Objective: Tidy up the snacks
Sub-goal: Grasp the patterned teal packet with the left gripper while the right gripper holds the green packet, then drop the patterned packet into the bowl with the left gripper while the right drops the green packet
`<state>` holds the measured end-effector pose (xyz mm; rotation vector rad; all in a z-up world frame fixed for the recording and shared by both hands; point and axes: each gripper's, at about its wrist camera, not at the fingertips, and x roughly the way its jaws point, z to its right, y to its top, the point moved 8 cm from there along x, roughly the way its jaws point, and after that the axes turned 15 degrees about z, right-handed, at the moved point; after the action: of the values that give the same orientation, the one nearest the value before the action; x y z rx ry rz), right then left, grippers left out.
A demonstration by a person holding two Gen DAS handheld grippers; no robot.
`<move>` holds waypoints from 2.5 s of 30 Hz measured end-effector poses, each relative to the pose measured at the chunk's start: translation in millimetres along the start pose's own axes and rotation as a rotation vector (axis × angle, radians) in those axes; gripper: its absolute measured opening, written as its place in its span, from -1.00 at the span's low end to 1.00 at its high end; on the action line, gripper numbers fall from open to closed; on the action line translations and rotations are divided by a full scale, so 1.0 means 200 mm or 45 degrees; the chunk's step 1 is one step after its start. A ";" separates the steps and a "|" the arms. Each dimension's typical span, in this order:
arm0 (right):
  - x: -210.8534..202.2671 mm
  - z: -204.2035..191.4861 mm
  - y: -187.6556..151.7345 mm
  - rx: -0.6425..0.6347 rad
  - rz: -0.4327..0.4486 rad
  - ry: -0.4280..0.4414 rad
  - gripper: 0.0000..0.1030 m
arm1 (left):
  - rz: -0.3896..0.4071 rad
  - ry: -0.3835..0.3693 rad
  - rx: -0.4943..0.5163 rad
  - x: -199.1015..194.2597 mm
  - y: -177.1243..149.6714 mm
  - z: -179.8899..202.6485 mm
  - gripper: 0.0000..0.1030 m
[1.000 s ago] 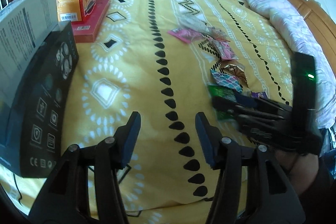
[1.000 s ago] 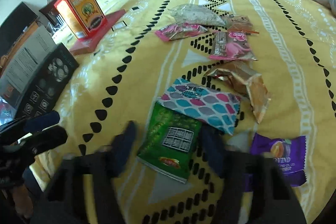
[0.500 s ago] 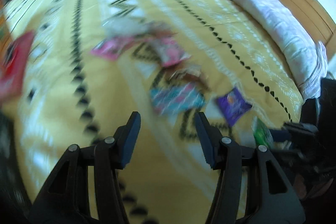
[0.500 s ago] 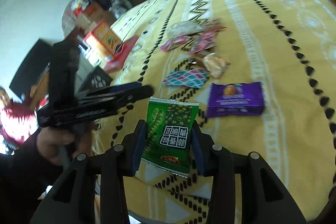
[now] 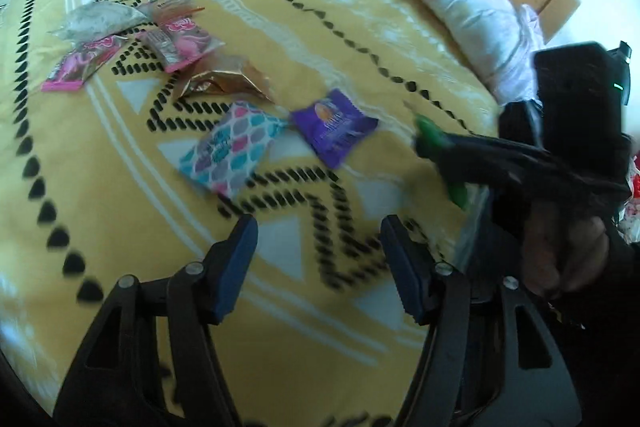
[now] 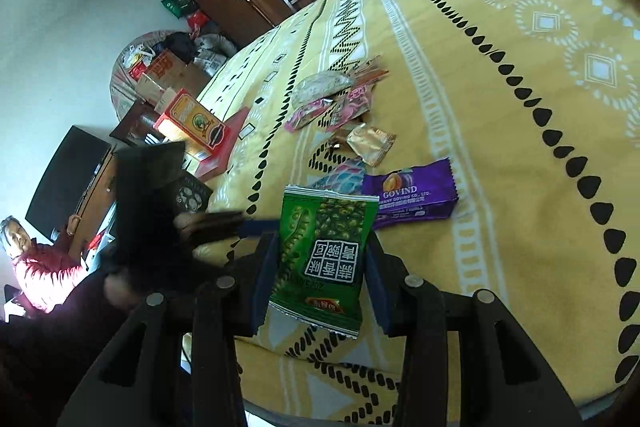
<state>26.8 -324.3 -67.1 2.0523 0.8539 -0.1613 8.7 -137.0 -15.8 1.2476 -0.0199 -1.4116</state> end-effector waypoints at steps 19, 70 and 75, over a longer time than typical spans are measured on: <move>0.03 0.09 -0.03 0.064 -0.009 -0.018 -0.08 | 0.072 0.274 0.160 0.25 0.15 -0.16 0.28; 0.70 -2.70 -0.35 -0.615 -0.228 0.802 -0.09 | 0.991 1.500 -0.735 -2.78 -0.59 -1.03 -0.36; 0.85 -2.91 -0.53 -0.638 -0.311 0.828 -0.09 | 0.995 1.512 -0.766 -2.87 -0.64 -1.08 -0.35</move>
<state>-24.3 251.8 141.6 1.5201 1.3767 0.5668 -91.5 450.3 177.7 1.1773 0.6148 0.1264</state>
